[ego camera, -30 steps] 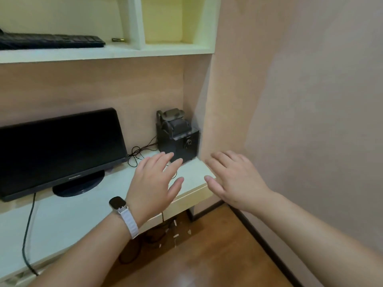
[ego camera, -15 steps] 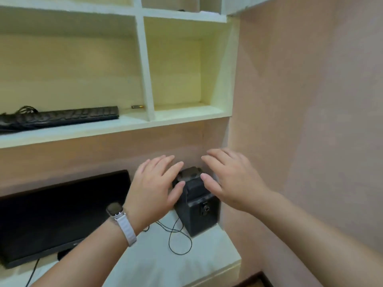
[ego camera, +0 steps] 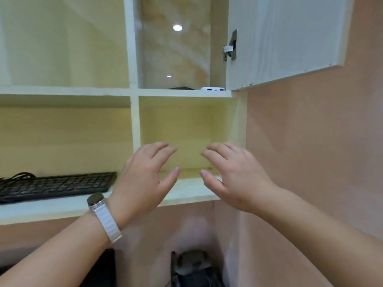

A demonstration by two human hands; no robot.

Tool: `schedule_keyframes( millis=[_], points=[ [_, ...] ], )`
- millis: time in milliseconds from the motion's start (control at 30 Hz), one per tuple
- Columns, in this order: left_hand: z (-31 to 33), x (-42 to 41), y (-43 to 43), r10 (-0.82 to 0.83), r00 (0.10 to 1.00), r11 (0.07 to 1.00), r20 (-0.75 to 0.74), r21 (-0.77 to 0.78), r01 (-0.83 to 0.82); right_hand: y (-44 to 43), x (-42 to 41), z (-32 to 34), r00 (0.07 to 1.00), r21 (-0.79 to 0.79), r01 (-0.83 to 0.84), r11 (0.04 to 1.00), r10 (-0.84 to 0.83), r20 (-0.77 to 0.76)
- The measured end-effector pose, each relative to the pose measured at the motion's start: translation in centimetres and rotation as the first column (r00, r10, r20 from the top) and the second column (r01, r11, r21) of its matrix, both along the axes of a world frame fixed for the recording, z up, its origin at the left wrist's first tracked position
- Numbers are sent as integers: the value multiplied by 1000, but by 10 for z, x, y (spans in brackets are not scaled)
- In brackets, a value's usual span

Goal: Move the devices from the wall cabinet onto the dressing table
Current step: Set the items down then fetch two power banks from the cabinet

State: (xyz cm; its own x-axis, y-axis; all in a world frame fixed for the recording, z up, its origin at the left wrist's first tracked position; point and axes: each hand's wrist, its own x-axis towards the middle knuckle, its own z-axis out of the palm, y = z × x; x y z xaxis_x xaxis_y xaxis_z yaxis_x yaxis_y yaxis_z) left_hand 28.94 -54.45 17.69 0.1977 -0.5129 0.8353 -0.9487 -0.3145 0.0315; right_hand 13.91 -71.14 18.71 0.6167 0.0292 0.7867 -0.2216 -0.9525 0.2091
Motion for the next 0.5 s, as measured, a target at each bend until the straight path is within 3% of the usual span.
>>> schedule_keyframes(
  millis=[267, 367, 500],
  points=[
    [125, 40, -27, -73, 936, 997, 344, 46, 61, -22, 42, 103, 992, -87, -1, 996, 12, 127],
    [163, 46, -36, -94, 939, 992, 332, 109, 60, -26, 57, 139, 991, -128, 107, 986, -95, 96],
    [192, 49, -51, -32, 979, 965, 200, 261, -22, -32, 68, 164, 957, -115, 290, 950, -292, 7]
  ],
)
